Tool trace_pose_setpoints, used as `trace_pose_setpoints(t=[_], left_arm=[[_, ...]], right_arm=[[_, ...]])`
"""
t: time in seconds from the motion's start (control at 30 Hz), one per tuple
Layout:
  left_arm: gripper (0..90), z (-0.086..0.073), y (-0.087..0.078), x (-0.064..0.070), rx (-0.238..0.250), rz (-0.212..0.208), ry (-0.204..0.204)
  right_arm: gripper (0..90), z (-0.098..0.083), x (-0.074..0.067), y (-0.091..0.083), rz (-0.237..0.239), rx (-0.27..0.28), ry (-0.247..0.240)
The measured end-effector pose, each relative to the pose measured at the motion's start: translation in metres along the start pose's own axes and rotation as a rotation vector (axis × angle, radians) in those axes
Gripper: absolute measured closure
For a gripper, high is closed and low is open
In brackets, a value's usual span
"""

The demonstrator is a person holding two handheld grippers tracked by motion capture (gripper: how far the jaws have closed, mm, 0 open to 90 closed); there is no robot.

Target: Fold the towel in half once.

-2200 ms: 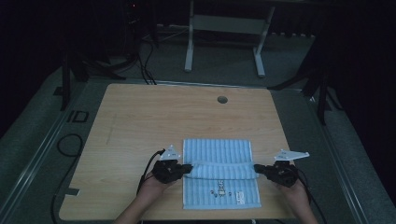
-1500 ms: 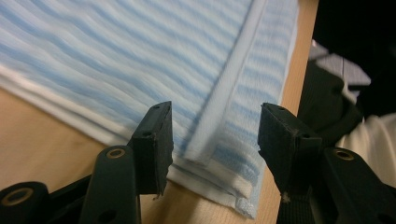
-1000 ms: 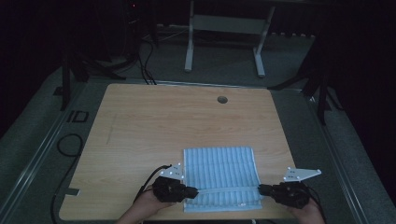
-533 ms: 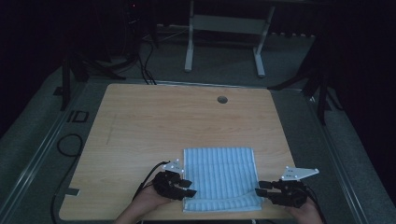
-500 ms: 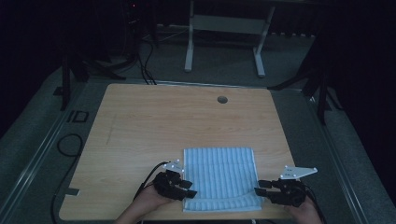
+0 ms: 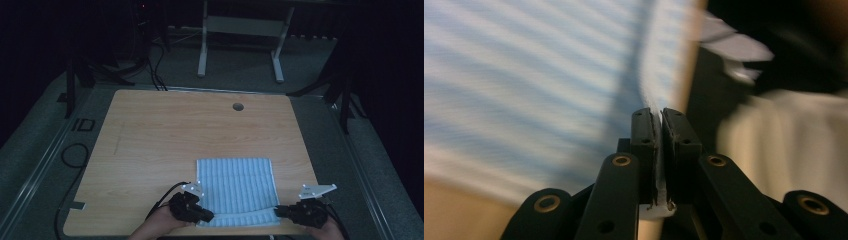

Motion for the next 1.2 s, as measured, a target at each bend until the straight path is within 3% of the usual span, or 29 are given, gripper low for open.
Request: trace_pose_setpoints(t=[0.03, 0.07, 0.1, 0.17, 0.23, 0.3, 0.4, 0.6, 0.8, 1.0, 1.07, 1.2], left_arm=[[76.6, -0.001, -0.002, 0.006, -0.007, -0.016, 0.026], [67.6, -0.001, -0.003, 0.009, -0.009, 0.002, 0.047], [57.6, -0.001, -0.005, 0.008, 0.003, 0.031, 0.053], [56.2, 0.002, -0.011, 0.002, 0.043, 0.082, 0.024], [54.6, 0.003, -0.012, -0.009, 0.053, 0.177, 0.003], [54.5, 0.003, -0.01, -0.018, 0.052, 0.243, -0.019], [51.4, 0.003, -0.007, -0.029, 0.023, 0.348, 0.002], [51.4, 0.005, -0.004, -0.046, 0.029, 0.386, -0.027], [51.4, 0.005, -0.001, -0.062, 0.037, 0.385, -0.06], [51.5, 0.004, 0.0, -0.069, 0.026, 0.393, -0.073], [51.5, 0.005, -0.001, -0.071, 0.031, 0.415, -0.075], [51.7, 0.007, -0.004, -0.08, 0.042, 0.428, -0.097]], right_arm=[[70.1, -0.001, -0.009, -0.006, 0.058, 0.014, -0.012], [62.5, -0.004, -0.015, -0.011, 0.102, 0.015, -0.02], [59.8, -0.006, -0.017, -0.015, 0.083, 0.023, -0.034], [58.8, -0.007, -0.012, -0.021, 0.017, 0.055, -0.011], [62.5, -0.004, -0.001, -0.023, -0.05, 0.083, 0.013], [62.5, -0.002, 0.008, -0.019, -0.11, 0.069, 0.019], [62.6, 0.002, 0.018, -0.007, -0.166, 0.037, 0.005], [62.2, 0.016, 0.029, 0.021, -0.193, -0.025, -0.04], [62.2, 0.028, 0.038, 0.039, -0.224, -0.052, -0.08], [62.1, 0.031, 0.054, 0.053, -0.274, -0.088, -0.086], [61.7, 0.032, 0.059, 0.058, -0.281, -0.1, -0.092], [61.6, 0.038, 0.067, 0.062, -0.293, -0.089, -0.098]])
Point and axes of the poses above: each handheld gripper's, and its own axes: y roughly forward along the jaws, z roughly out of its top, x roughly to its right, the point moved 7 cm from there along y, roughly forward along the jaws
